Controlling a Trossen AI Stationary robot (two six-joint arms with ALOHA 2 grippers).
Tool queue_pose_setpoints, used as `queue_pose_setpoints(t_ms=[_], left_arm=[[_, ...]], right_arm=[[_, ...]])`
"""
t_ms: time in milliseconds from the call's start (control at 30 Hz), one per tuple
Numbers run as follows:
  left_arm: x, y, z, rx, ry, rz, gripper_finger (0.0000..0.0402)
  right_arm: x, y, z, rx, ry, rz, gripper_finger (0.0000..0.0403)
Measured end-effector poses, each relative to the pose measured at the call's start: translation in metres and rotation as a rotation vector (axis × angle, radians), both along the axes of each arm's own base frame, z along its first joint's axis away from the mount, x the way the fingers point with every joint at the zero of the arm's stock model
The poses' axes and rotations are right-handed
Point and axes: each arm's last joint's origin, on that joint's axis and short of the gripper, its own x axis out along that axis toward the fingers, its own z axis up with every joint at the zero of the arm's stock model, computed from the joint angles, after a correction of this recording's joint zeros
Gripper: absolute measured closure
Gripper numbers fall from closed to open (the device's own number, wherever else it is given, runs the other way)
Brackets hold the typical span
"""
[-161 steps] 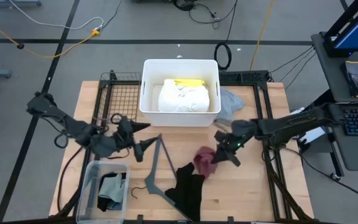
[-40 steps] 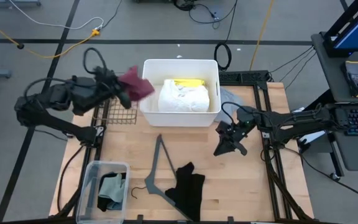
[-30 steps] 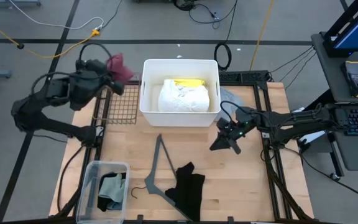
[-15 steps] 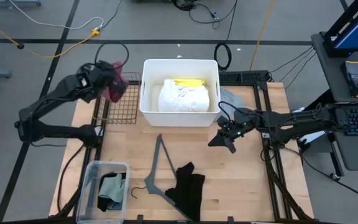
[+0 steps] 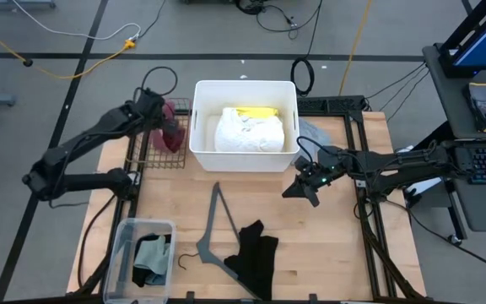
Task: Pick & Place Cloths
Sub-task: Put the pink pants into the wire basket
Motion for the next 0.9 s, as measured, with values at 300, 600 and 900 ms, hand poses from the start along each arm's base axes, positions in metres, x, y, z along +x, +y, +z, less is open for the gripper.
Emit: queue_pose_setpoints(t_ms=[300, 600, 900], left_arm=[[-0.005, 0.004, -0.031, -0.137, 0.004, -0.010, 0.0396], [-0.004, 0.004, -0.033, -0.159, -0.002, -0.039, 0.0306], [-0.004, 0.004, -0.033, -0.164, -0.026, -0.005, 0.0153]], right_arm=[[0.000, 0.000, 0.000, 0.048, 0.021, -0.018, 0.0403], [-0.008, 0.005, 0.009, 0.071, -0.017, 0.000, 0.0403], [-0.041, 0.005, 0.043, 0.028, -0.221, -0.045, 0.0403]])
